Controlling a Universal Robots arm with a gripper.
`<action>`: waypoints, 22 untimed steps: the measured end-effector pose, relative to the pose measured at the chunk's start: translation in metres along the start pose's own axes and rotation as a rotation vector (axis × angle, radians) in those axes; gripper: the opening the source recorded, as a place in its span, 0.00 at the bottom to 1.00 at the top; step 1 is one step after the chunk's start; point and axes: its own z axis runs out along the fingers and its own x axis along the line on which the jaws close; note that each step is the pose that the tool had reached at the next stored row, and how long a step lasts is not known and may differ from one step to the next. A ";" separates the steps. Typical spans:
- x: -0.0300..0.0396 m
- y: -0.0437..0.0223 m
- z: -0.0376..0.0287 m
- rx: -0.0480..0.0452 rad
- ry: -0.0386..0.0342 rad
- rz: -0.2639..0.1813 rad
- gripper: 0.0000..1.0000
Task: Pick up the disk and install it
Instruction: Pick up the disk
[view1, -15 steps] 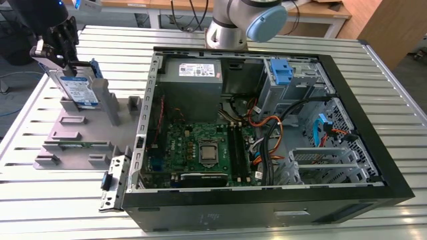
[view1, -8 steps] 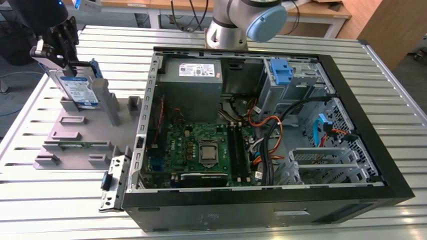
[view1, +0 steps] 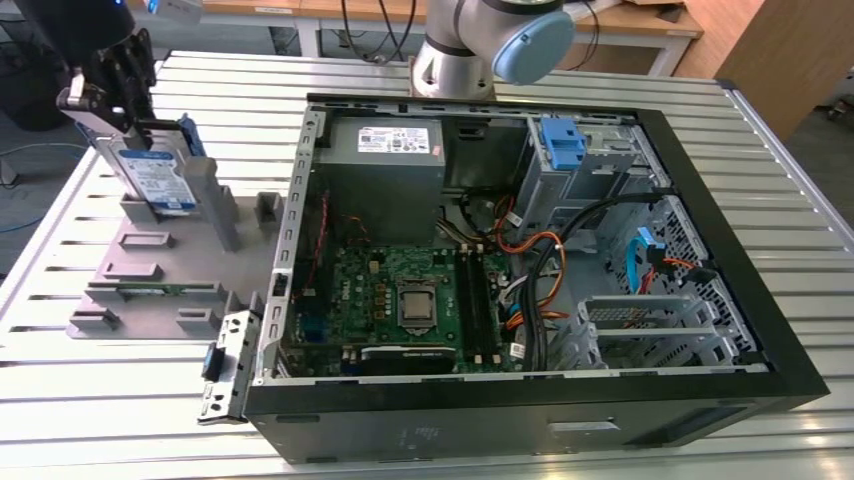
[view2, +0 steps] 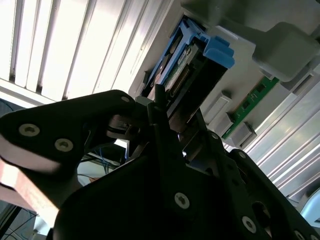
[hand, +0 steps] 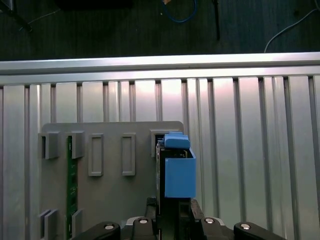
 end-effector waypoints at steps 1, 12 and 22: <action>0.0000 0.0001 -0.0014 0.0000 0.0000 0.000 0.35; -0.0004 0.0007 -0.0174 0.0002 -0.0001 0.000 0.35; -0.0005 0.0007 -0.0188 0.0000 0.0003 0.000 0.35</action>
